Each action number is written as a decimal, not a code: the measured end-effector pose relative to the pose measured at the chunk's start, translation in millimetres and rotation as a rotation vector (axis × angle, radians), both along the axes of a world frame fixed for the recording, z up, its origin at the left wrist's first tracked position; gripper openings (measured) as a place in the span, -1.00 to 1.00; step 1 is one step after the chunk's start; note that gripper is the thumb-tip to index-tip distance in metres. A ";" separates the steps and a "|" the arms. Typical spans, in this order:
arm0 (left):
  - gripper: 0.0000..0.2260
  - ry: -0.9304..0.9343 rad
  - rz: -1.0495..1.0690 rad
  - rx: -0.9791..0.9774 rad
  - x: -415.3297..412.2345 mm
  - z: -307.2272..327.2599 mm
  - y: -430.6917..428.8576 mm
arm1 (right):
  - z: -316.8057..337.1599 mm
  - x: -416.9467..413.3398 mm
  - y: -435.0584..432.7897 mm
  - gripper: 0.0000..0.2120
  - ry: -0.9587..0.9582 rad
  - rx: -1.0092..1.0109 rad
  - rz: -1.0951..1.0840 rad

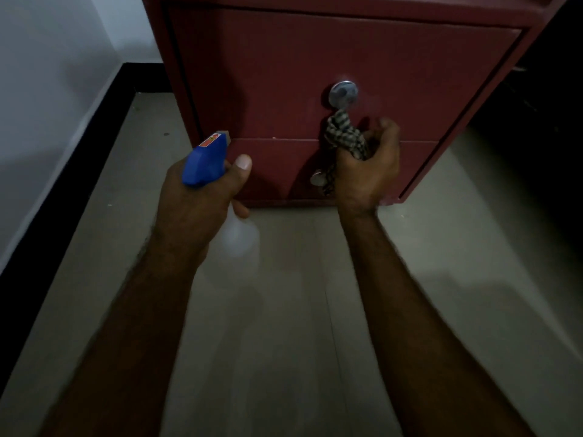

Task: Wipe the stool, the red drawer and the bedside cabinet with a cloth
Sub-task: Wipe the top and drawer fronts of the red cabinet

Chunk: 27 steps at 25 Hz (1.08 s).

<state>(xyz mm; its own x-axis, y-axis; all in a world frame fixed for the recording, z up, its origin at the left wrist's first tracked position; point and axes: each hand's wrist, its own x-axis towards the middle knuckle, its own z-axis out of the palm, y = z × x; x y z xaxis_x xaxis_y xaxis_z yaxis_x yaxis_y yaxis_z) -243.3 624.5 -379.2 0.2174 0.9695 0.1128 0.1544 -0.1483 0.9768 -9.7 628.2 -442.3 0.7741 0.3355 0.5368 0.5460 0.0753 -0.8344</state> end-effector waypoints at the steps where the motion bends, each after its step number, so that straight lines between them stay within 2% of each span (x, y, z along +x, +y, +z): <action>1: -0.83 0.002 -0.003 0.004 1.9 1.2 -0.5 | 5.5 6.0 -4.1 -0.54 0.062 0.024 -0.002; 4: -0.85 0.010 -0.013 0.017 8.7 5.7 -2.8 | 25.1 28.2 -14.2 -0.47 0.179 0.124 -0.109; 7: -0.86 -0.004 -0.007 0.015 14.0 6.8 -5.8 | 43.7 35.4 -13.0 -0.43 0.168 0.188 -0.144; 12: -0.71 -0.009 -0.029 0.007 21.2 6.7 -11.0 | 42.0 12.7 -1.7 -0.40 0.184 0.132 -0.073; 17: -0.69 -0.008 -0.020 -0.001 26.6 7.2 -16.4 | 38.4 -0.9 2.5 -0.42 0.252 0.074 0.005; 21: -0.75 -0.022 -0.062 0.026 30.3 14.5 -18.7 | 40.2 2.4 -4.7 -0.43 0.338 0.016 0.092; 24: -0.83 -0.038 -0.113 0.058 36.1 16.0 -18.9 | 39.9 14.3 -14.5 -0.37 0.536 0.048 0.193; 27: -0.91 -0.030 -0.137 0.071 48.4 12.7 -17.1 | 37.3 27.9 -25.7 -0.34 0.858 0.251 0.283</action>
